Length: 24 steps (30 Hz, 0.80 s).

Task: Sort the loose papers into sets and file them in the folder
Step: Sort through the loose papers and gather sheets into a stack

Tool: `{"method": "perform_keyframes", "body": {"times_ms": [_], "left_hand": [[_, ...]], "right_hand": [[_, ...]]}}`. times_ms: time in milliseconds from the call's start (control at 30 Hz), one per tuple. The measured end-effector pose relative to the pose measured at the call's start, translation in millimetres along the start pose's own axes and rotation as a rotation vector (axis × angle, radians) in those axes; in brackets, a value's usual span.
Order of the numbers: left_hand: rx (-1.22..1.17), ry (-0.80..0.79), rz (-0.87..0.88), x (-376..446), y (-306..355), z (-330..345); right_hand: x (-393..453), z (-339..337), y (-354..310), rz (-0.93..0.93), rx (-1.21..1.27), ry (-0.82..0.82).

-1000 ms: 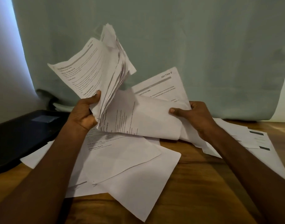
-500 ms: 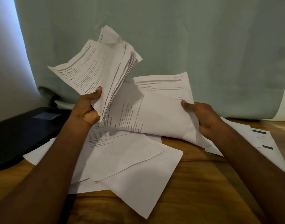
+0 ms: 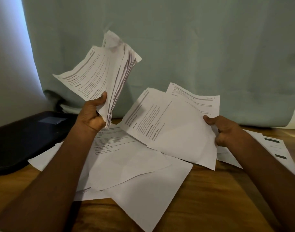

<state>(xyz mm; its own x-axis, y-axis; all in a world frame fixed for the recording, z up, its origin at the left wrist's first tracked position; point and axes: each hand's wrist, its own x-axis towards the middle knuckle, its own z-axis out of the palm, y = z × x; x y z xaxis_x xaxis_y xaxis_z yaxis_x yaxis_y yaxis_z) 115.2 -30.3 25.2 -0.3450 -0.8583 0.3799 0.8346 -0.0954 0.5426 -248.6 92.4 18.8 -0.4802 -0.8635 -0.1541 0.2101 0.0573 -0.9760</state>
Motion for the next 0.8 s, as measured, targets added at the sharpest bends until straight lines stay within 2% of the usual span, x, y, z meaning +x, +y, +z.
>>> {"method": "perform_keyframes", "body": {"times_ms": [200,333,434,500,600,700,800], "left_hand": [[-0.016,0.042,0.003,13,7,-20],[0.044,0.13,0.085,6,1,-9],[0.098,0.19,0.104,2,-4,-2],[0.117,0.185,0.112,1,-5,0],[0.132,0.167,0.102,0,-7,2],[0.086,0.143,0.067,1,-10,4],[0.068,0.116,0.047,0,-13,8]], "right_hand": [[11,-7,7,-0.069,-0.025,0.08],[11,0,10,-0.226,0.09,0.078],[6,3,5,-0.402,0.004,0.208],[9,3,2,-0.592,-0.095,0.299],[1,4,-6,-0.838,-0.09,0.384],[-9,5,-18,-0.92,0.165,0.369],[-9,4,-29,-0.788,0.406,0.306]]}}
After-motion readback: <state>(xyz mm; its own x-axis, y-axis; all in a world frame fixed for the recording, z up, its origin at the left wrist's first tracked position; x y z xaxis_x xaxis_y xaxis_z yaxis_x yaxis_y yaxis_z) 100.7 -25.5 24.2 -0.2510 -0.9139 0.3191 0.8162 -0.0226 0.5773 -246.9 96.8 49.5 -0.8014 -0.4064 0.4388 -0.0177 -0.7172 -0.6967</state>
